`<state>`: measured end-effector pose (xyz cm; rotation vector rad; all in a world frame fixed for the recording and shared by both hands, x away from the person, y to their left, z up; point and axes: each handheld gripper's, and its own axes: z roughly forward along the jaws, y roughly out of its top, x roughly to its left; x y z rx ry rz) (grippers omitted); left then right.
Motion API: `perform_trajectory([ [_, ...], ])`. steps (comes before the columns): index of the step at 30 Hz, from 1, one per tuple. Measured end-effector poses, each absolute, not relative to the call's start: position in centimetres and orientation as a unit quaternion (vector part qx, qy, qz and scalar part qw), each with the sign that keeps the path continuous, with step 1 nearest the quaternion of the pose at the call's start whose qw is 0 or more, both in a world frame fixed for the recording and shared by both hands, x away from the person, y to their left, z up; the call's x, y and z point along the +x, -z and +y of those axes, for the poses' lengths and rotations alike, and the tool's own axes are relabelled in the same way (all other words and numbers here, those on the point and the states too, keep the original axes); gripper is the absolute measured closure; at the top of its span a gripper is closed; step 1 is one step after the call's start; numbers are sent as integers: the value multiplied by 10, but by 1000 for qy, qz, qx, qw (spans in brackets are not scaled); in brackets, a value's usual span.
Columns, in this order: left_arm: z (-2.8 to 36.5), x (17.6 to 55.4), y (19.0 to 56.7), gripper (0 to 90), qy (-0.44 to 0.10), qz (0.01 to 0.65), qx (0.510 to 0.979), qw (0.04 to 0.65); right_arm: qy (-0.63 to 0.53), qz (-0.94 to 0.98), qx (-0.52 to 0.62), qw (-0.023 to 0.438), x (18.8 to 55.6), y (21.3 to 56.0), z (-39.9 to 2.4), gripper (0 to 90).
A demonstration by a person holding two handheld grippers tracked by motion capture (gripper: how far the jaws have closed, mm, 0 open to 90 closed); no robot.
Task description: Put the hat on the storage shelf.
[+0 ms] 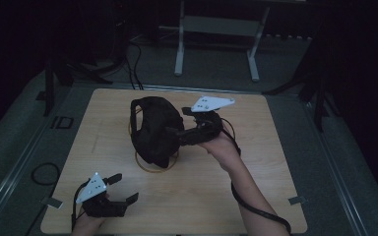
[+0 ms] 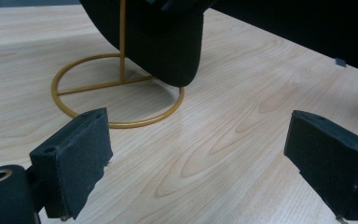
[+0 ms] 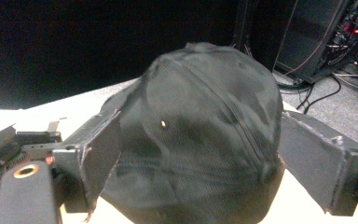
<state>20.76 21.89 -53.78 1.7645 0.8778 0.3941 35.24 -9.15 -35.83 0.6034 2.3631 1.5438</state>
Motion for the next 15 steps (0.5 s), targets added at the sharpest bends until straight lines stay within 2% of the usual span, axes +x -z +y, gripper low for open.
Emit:
perform_trajectory([
  [15,216,206,540,78,-172,367,738,540,-514,819,203,154,336,394,-127,133],
])
